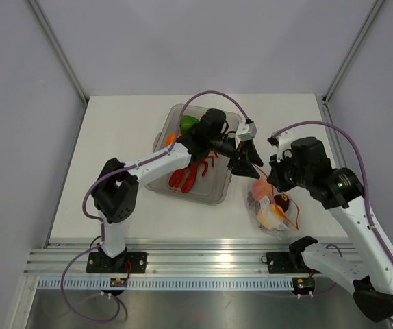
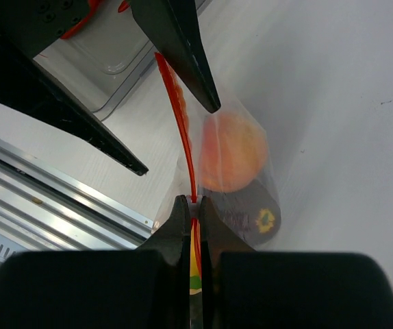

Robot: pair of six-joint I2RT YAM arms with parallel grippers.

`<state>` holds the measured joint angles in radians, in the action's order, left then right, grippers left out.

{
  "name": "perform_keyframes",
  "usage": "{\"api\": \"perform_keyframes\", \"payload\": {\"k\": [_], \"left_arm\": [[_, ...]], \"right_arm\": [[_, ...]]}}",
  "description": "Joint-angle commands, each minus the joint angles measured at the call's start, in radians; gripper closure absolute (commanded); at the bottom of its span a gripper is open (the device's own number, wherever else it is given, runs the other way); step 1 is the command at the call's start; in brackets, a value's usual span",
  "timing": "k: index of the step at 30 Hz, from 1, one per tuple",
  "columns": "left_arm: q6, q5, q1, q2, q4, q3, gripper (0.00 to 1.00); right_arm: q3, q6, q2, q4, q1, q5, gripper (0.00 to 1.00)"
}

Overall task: Place the food in the zip-top bag and seal the zipper
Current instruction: Zip the zipper food storage bag at the center of the board.

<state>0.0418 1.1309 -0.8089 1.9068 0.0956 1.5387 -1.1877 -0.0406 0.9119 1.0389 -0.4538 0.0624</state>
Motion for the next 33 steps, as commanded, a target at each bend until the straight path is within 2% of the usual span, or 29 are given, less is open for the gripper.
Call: {"api": "perform_keyframes", "payload": {"k": [1,2,6,7,8,9,12,15,19,21,23,26,29,31,33], "left_arm": [[-0.031,0.026,-0.007,0.018,0.096,0.052,0.48],[-0.033,0.032,-0.009,0.018,0.096,0.052,0.57],[-0.019,0.044,-0.009,0.021,0.057,0.058,0.81],[0.001,0.044,-0.009,0.023,0.037,0.063,0.81],[0.006,0.041,-0.009,0.024,0.023,0.072,0.77],[0.013,0.040,-0.009,0.026,-0.003,0.077,0.60],[0.047,0.032,-0.009,0.026,-0.036,0.080,0.40],[0.081,0.023,-0.009,0.026,-0.080,0.077,0.33],[0.089,0.020,-0.009,0.034,-0.083,0.086,0.46],[0.086,0.020,-0.009,0.040,-0.080,0.090,0.56],[0.084,0.020,-0.009,0.041,-0.080,0.092,0.71],[0.082,0.021,-0.006,0.040,-0.086,0.098,1.00],[0.075,0.033,0.007,0.040,-0.082,0.098,1.00],[-0.018,0.033,0.031,0.041,0.007,0.086,1.00],[-0.207,0.036,0.072,0.054,0.207,0.055,1.00]], "right_arm": [[-0.050,-0.005,0.011,-0.060,-0.006,0.030,1.00],[-0.050,-0.005,0.015,-0.060,-0.006,0.033,1.00],[-0.058,-0.004,0.031,-0.057,-0.008,0.040,1.00],[-0.062,-0.004,0.038,-0.057,-0.008,0.043,1.00],[-0.066,-0.004,0.041,-0.059,-0.006,0.047,1.00],[-0.069,-0.004,0.044,-0.056,-0.006,0.048,1.00],[-0.087,-0.008,0.061,-0.047,-0.006,0.047,1.00],[-0.096,-0.013,0.067,-0.028,-0.008,0.047,1.00],[-0.101,-0.015,0.064,-0.022,-0.006,0.039,1.00],[-0.096,-0.013,0.062,-0.025,-0.006,0.040,1.00],[-0.098,-0.012,0.065,-0.028,-0.008,0.042,1.00],[-0.095,-0.008,0.065,-0.033,-0.006,0.043,1.00],[-0.089,-0.008,0.064,-0.033,-0.008,0.037,1.00],[-0.081,-0.007,0.056,-0.023,-0.006,0.027,1.00],[-0.076,0.002,0.048,-0.013,-0.006,0.010,1.00]]}}
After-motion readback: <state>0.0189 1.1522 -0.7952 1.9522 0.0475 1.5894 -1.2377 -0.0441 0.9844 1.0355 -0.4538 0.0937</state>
